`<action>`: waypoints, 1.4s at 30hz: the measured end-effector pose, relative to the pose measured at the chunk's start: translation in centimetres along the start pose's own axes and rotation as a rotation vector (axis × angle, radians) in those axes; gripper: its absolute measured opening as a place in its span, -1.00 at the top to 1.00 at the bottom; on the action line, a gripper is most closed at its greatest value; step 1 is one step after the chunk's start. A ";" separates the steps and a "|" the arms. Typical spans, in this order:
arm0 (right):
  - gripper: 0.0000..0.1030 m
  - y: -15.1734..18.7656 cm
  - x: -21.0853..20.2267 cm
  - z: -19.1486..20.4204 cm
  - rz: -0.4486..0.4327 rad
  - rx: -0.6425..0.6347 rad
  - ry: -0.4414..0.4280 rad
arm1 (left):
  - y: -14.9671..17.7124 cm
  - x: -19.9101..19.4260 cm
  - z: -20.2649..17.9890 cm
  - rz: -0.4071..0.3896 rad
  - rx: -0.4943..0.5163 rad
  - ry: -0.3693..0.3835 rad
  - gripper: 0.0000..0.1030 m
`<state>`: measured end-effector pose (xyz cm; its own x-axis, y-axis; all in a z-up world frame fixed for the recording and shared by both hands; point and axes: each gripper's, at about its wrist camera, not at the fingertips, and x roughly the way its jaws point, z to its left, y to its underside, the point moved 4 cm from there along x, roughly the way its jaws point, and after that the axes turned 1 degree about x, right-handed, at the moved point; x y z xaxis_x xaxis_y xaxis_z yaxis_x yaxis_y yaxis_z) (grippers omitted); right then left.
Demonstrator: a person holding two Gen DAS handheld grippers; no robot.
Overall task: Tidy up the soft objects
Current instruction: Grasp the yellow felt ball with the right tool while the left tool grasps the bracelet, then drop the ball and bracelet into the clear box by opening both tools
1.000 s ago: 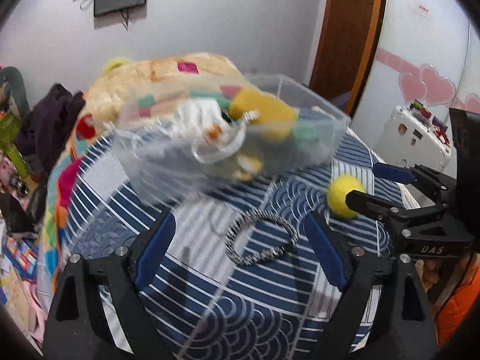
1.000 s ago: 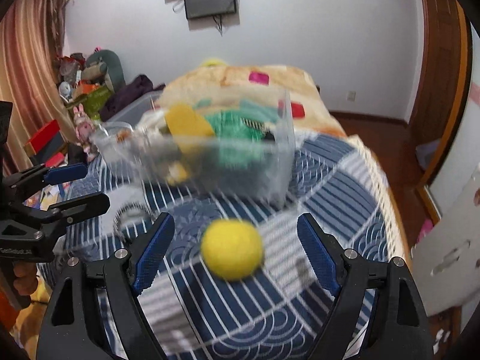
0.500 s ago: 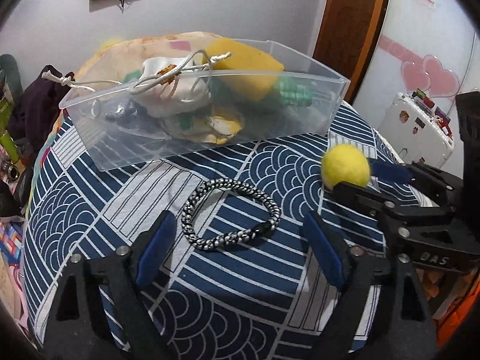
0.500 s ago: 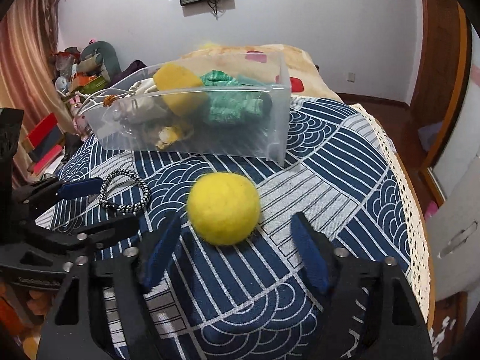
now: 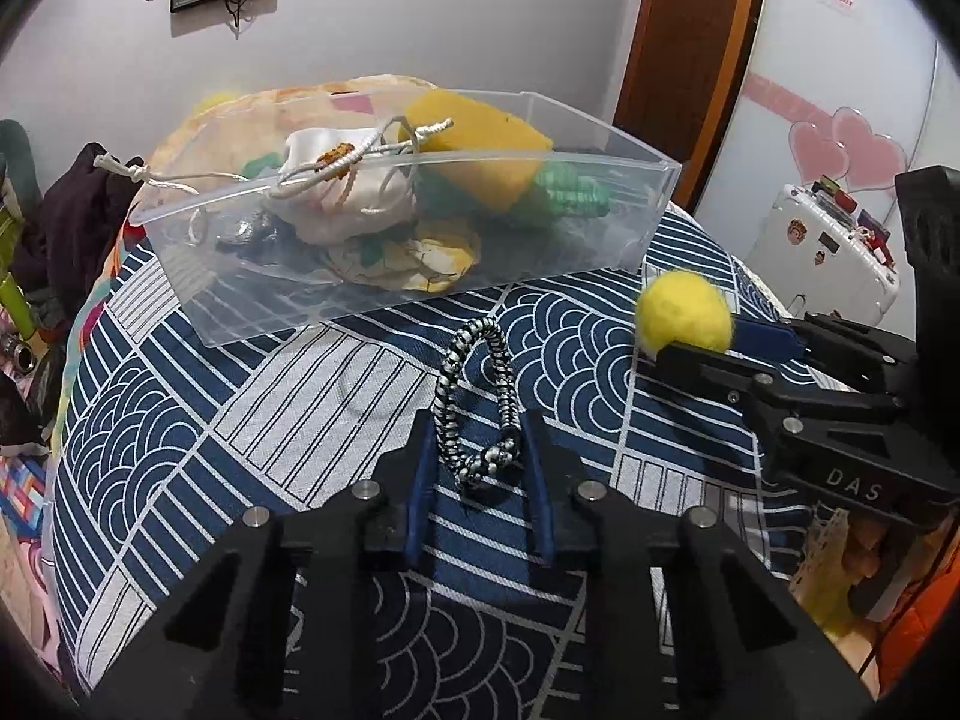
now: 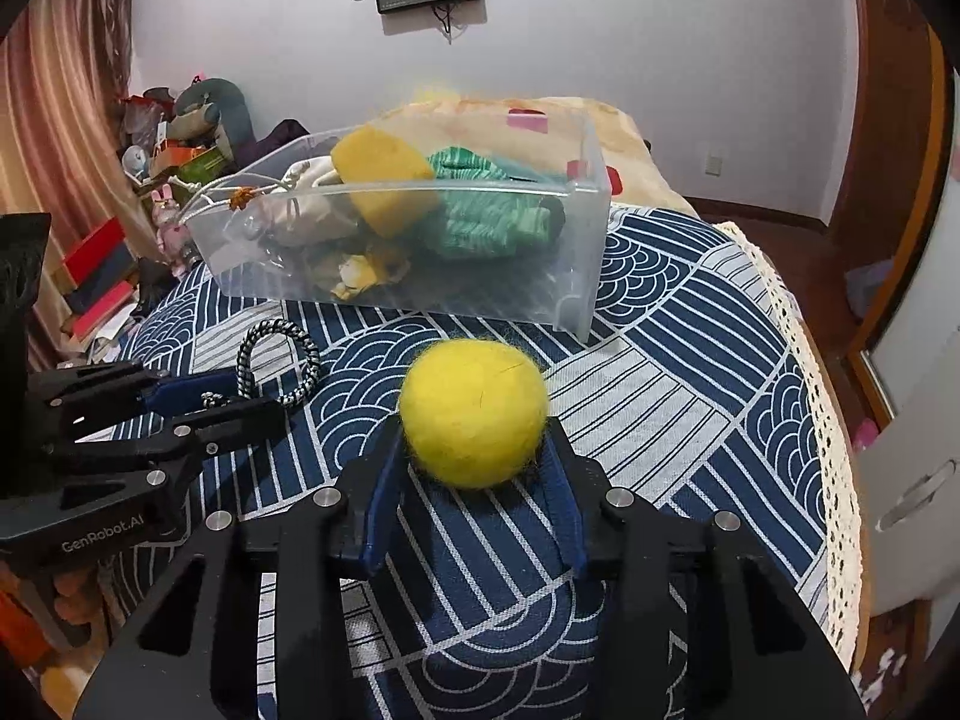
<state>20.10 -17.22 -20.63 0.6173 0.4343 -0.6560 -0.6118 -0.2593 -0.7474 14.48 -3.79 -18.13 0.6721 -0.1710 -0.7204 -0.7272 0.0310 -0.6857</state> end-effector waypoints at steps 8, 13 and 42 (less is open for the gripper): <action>0.22 -1.4 -1.4 0.3 -0.048 -0.004 -0.001 | -1.7 -2.8 0.6 -0.072 -0.003 -0.003 0.46; 0.22 -3.0 -2.7 0.7 -0.103 -0.025 0.002 | -3.8 -5.2 1.1 -0.144 -0.006 -0.012 0.46; 0.21 -9.0 2.4 -1.0 -0.106 0.007 0.062 | -10.2 -0.1 6.4 -0.152 -0.093 -0.097 0.44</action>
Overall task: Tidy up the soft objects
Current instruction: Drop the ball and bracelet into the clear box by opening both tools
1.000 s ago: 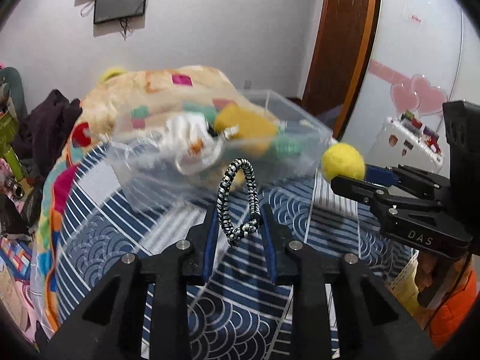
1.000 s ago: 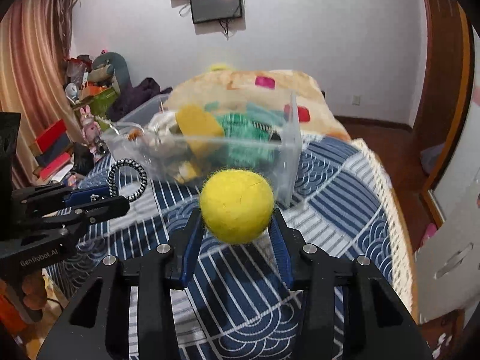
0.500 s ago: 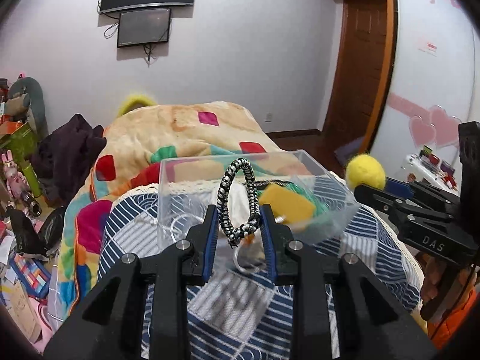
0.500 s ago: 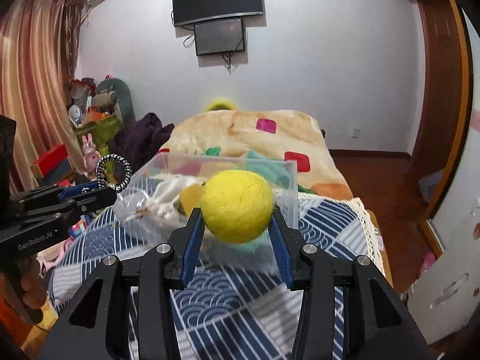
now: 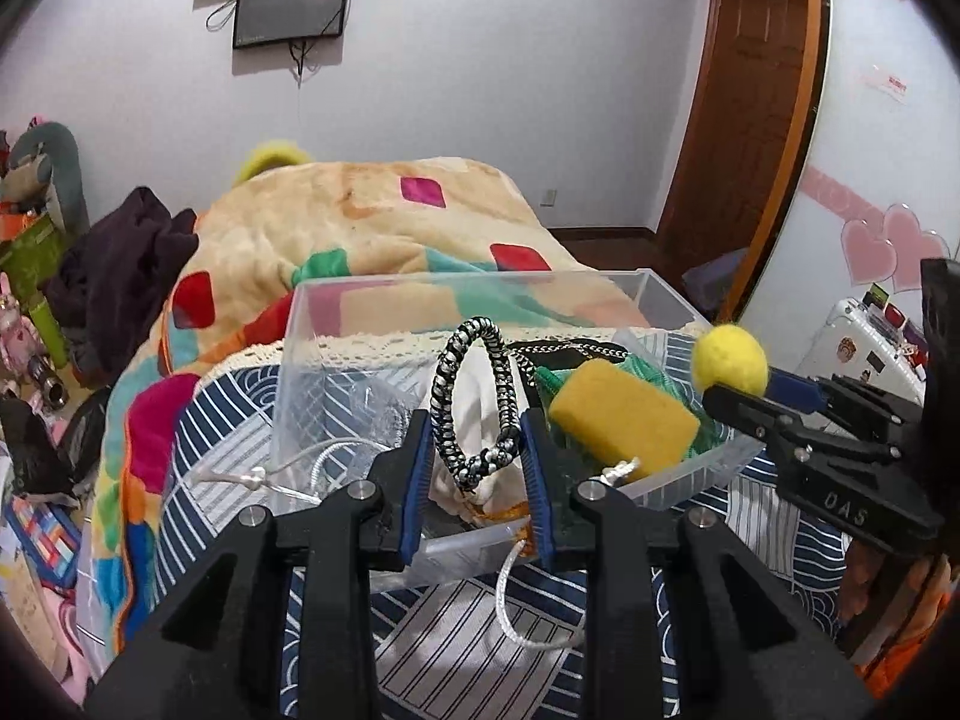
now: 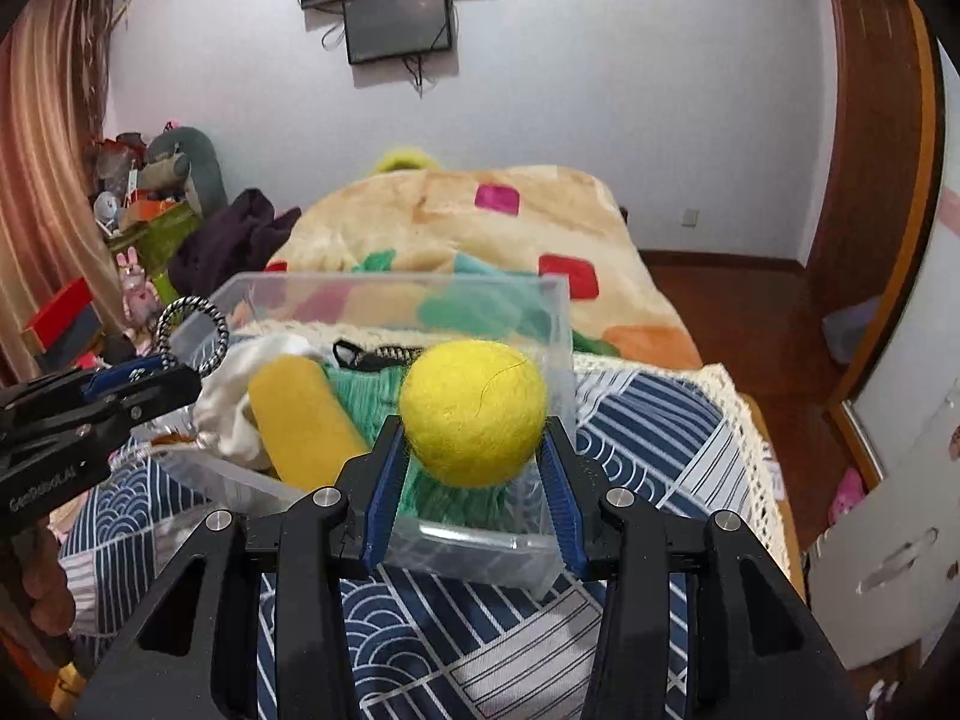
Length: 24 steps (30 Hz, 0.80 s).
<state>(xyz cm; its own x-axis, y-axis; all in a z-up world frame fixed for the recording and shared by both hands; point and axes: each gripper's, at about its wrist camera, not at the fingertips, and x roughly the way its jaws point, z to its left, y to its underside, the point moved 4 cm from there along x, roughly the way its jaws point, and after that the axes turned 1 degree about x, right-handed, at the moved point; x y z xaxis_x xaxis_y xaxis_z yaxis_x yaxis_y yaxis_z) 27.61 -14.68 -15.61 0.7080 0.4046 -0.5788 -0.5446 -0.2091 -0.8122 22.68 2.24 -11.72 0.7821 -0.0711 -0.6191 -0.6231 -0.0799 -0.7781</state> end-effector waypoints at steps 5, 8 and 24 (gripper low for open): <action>0.14 0.3 -0.4 0.5 0.002 -0.041 0.024 | 0.3 0.0 -0.1 0.005 -0.018 0.009 -0.15; -0.13 0.0 -0.6 0.4 0.007 -0.046 -0.006 | 0.3 -0.3 -0.2 -0.004 0.009 -0.018 -0.16; -0.44 -2.1 -6.4 2.2 -0.141 -0.101 -0.022 | -1.2 -8.4 -1.3 -0.185 0.032 -0.015 -0.32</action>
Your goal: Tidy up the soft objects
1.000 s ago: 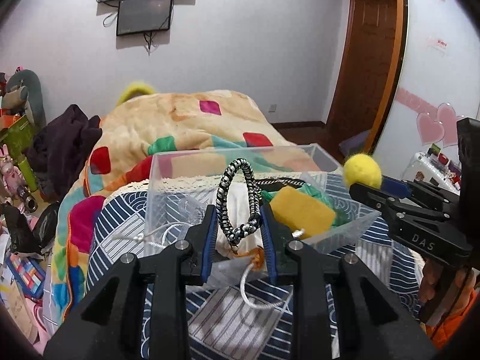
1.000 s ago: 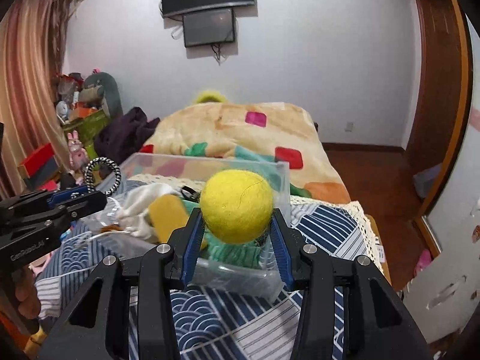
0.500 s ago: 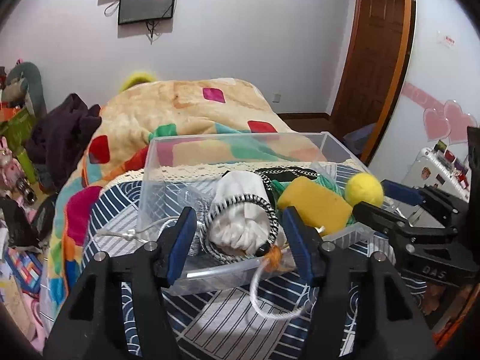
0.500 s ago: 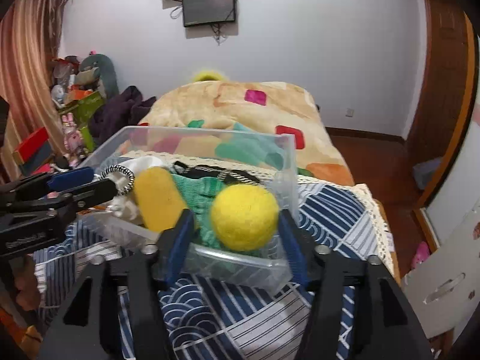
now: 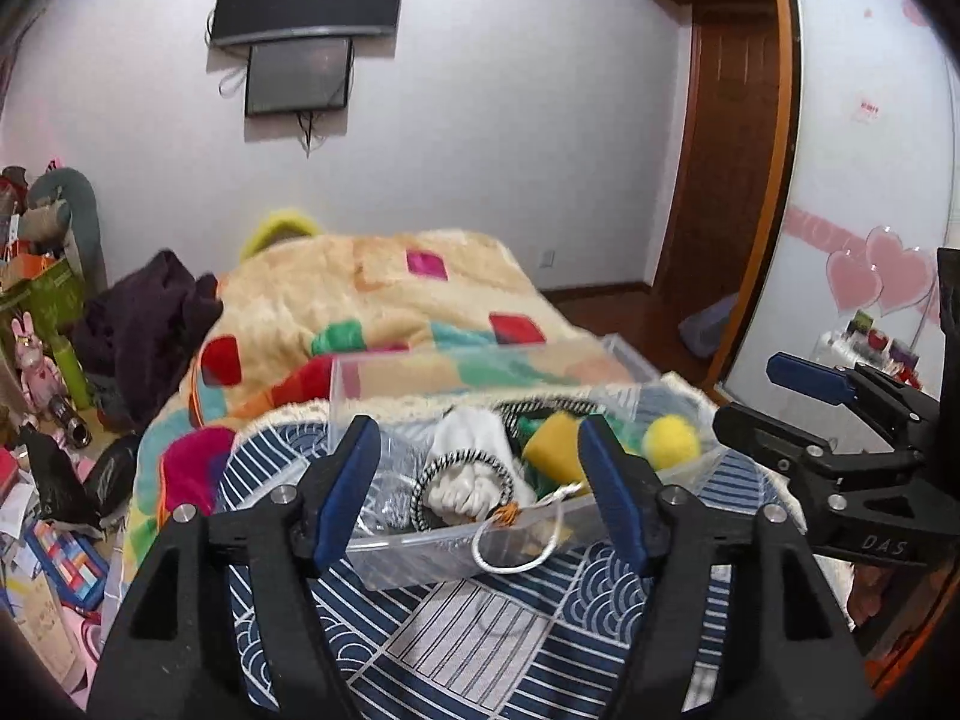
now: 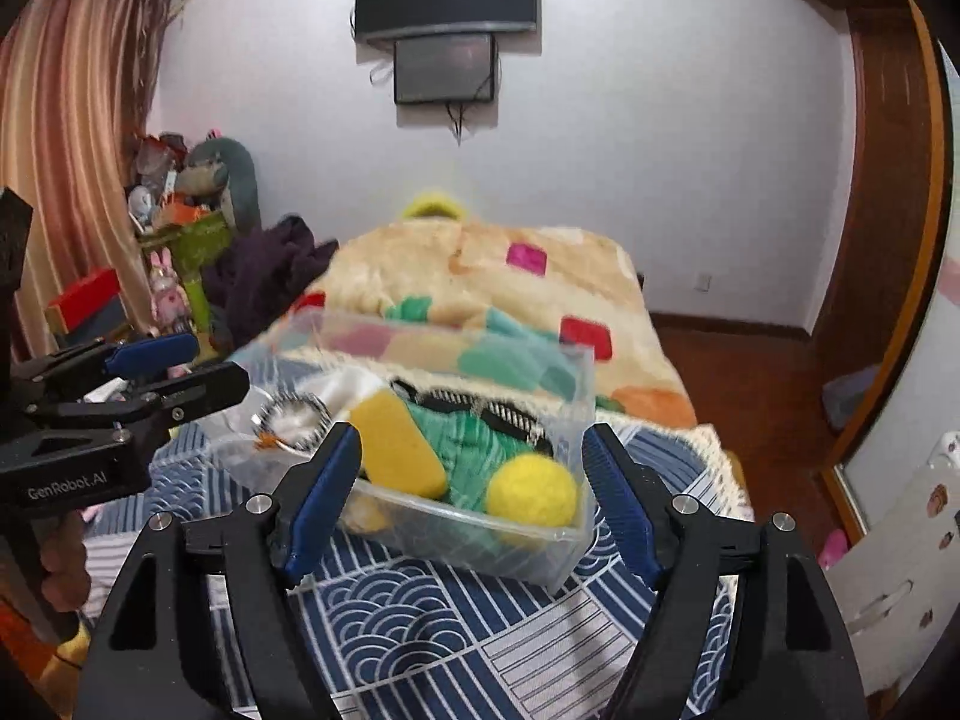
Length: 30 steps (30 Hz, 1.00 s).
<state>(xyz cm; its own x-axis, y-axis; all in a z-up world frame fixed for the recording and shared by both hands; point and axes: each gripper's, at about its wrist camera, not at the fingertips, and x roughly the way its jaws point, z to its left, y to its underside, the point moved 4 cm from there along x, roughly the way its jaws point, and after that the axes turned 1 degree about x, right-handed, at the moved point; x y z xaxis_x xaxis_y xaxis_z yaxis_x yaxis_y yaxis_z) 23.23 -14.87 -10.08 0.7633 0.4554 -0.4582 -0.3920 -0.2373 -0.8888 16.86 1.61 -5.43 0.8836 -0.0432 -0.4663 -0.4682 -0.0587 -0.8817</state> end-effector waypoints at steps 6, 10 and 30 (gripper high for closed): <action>-0.56 -2.0 -4.0 0.7 -0.125 -0.007 -0.004 | -1.9 -4.4 -0.6 -0.111 0.010 0.000 -0.38; -0.62 -3.0 -6.1 1.1 -0.198 -0.002 -0.019 | -2.6 -7.5 -1.2 -0.198 0.029 -0.040 -0.67; -1.00 -3.8 -10.0 2.1 -0.374 0.032 -0.024 | -3.6 -13.6 -1.8 -0.331 0.021 -0.036 -1.00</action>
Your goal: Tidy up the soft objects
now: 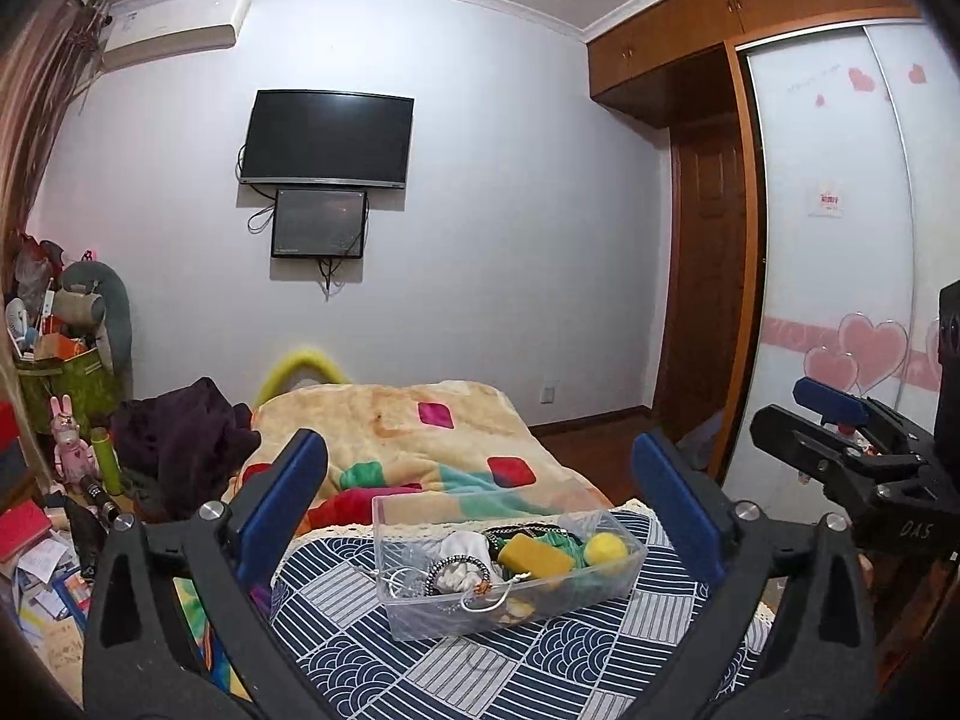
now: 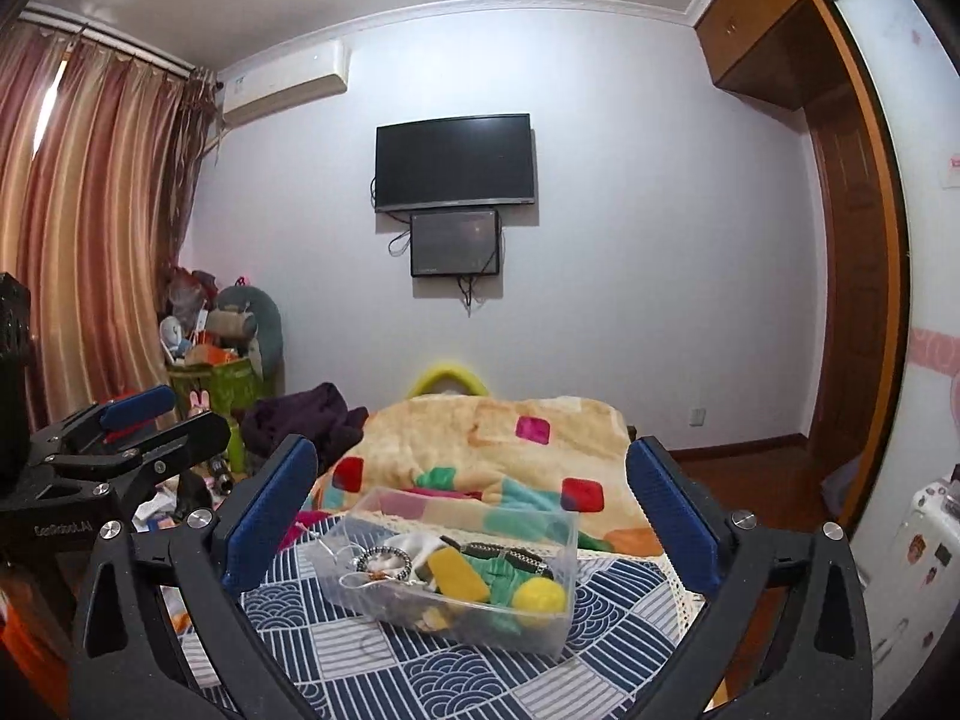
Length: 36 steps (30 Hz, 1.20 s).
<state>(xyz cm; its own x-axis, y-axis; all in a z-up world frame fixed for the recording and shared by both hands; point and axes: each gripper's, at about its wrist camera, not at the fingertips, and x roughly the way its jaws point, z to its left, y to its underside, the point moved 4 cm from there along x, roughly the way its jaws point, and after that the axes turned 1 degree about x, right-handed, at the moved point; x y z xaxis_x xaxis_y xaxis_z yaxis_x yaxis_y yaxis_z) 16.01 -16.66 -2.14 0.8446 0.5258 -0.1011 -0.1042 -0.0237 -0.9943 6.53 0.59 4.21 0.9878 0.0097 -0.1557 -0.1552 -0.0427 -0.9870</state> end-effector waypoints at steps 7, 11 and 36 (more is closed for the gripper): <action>-1.00 0.5 -0.3 0.0 0.002 0.008 -0.011 | 0.1 0.0 -0.1 0.004 0.003 0.000 -1.00; -1.00 0.5 -0.4 -0.1 0.004 0.007 -0.014 | 0.3 0.1 -0.1 0.004 0.007 -0.001 -1.00; -1.00 0.7 -0.7 -0.5 0.014 0.025 -0.029 | 0.8 0.4 -0.2 0.022 0.007 0.015 -1.00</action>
<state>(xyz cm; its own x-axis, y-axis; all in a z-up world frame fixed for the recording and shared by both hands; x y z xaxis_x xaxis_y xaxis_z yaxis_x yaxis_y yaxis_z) 15.60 -17.44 -2.75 0.8272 0.5504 -0.1131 -0.1287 -0.0103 -0.9916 6.78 0.41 3.35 0.9843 -0.0060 -0.1764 -0.1765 -0.0357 -0.9837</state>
